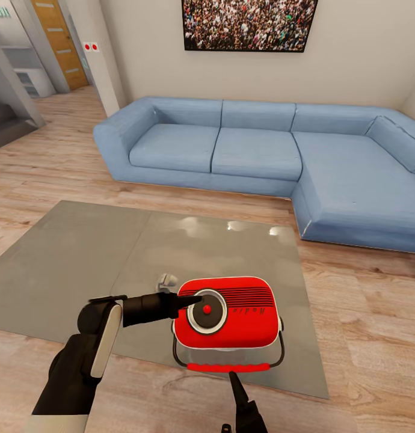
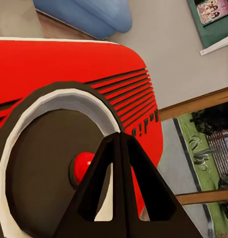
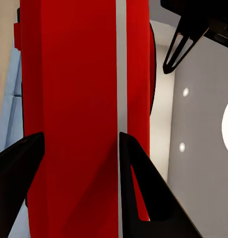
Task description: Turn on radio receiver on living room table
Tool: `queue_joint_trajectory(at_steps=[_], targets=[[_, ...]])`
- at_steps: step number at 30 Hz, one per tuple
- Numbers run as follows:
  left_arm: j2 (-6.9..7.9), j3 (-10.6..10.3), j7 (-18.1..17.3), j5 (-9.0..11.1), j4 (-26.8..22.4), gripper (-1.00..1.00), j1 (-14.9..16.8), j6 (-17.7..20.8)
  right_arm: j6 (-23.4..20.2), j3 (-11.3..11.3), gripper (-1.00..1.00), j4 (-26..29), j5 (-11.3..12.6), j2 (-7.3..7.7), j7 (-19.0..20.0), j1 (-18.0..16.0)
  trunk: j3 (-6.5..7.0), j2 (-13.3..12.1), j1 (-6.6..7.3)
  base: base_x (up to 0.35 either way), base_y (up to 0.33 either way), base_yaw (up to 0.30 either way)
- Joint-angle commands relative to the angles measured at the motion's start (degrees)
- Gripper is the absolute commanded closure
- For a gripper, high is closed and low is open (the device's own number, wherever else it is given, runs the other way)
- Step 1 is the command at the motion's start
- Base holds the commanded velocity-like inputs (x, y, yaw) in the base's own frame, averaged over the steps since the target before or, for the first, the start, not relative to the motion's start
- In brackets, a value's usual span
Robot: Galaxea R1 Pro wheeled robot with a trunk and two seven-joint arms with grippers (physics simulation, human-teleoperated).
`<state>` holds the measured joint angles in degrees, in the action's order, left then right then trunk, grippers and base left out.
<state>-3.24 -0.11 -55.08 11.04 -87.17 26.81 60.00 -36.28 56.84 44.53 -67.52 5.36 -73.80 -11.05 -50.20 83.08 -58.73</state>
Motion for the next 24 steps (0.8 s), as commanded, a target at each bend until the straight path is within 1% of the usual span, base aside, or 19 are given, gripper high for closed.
queue_joint_trajectory(at_steps=[1,3,5,9,13,24], targets=[[-0.01,-0.7,0.2,-0.1,0.0,1.0,0.0,0.0,-0.2,0.0,1.0,0.0,-0.2,0.0,0.0,0.0,0.0,0.0,0.0,0.0,0.0,0.0],[-0.05,-1.5,0.2,-0.6,0.1,1.0,0.0,0.0,-0.2,0.0,1.0,0.0,-0.2,0.0,0.0,0.0,0.0,0.0,0.0,0.0,0.0,0.0],[-0.36,-2.7,0.3,-2.5,0.1,1.0,0.0,0.0,-0.2,0.0,1.0,0.0,-0.2,0.0,0.0,0.0,0.0,0.0,0.0,0.0,0.0,0.0],[-0.75,-3.0,0.4,-3.8,0.1,1.0,0.0,0.0,-0.2,0.0,1.0,0.0,-0.2,0.0,0.0,0.0,0.0,0.0,0.0,0.0,0.0,0.0],[-0.79,-3.0,0.4,-4.2,0.2,1.0,0.0,0.0,-0.2,-0.1,1.0,0.0,-0.2,0.0,0.1,0.0,0.0,0.0,0.0,0.0,0.0,0.0],[-0.85,-2.3,0.4,-4.3,0.3,1.0,0.0,0.0,-0.3,-0.1,1.0,0.0,-0.2,0.0,0.0,0.0,0.0,0.0,0.0,0.0,0.0,0.0]])
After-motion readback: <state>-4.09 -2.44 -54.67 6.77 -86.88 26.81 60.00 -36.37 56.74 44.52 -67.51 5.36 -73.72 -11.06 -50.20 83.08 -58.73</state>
